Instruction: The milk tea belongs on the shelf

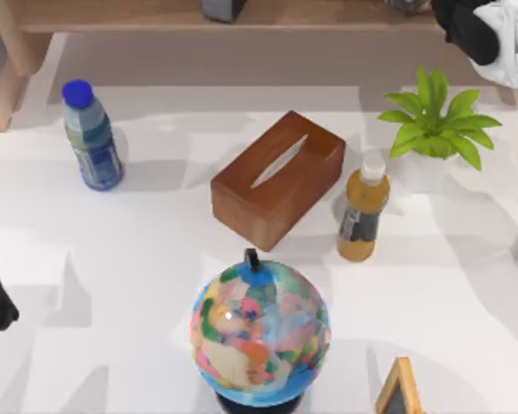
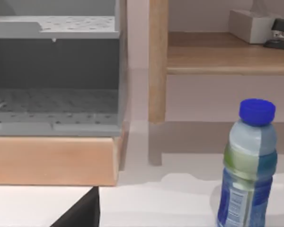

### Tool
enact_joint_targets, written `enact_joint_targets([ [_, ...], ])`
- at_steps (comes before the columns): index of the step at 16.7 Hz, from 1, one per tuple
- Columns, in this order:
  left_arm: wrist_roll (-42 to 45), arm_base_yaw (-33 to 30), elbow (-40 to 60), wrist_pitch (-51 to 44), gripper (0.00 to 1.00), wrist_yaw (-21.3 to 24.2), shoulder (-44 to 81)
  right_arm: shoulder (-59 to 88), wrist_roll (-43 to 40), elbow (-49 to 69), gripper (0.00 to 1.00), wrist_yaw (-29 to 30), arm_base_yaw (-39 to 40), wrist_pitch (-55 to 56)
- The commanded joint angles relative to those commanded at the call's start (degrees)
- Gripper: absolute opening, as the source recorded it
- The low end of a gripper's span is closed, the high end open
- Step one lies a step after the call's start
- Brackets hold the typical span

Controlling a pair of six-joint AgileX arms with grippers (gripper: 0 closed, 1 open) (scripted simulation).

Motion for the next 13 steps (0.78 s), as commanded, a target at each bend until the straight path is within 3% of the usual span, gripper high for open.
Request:
enact_joint_targets([
  [7, 0.0, 0.0, 0.0, 0.0, 1.0, 0.0, 0.0, 0.0, 0.0, 0.0, 0.98, 0.0, 0.0, 0.0],
  [13, 0.0, 0.0, 0.0, 0.0, 1.0, 0.0, 0.0, 0.0, 0.0, 0.0, 1.0, 0.0, 0.0, 0.0],
])
